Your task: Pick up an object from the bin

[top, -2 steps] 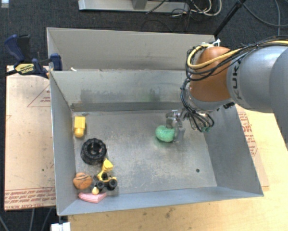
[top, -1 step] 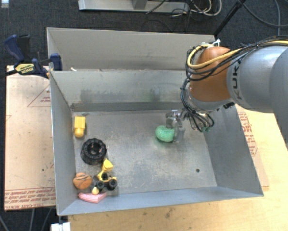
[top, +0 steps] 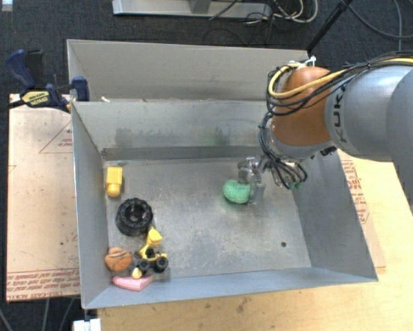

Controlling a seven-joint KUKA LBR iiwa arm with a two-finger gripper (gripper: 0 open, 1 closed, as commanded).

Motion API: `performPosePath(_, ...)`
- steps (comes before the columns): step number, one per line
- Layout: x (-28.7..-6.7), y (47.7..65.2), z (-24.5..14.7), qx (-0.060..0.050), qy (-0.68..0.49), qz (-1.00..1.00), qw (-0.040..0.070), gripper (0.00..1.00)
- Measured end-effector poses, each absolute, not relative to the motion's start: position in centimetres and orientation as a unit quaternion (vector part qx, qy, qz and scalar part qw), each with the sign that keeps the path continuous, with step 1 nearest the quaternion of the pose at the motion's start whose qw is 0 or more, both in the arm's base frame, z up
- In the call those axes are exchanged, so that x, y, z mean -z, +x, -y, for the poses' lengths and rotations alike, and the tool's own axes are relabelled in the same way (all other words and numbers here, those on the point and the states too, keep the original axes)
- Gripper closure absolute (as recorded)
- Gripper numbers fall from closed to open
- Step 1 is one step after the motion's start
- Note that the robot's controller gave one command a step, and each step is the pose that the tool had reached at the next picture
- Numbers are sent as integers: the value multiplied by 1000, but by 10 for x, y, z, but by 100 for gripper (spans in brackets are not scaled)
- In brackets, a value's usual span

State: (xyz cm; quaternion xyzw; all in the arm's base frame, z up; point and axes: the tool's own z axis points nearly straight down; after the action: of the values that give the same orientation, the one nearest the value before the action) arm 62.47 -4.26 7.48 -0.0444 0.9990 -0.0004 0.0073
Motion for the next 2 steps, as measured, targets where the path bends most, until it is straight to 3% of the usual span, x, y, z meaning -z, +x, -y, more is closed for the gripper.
performPosePath(2, -75, 625, 43, 0, -44, -999, 7, 100)
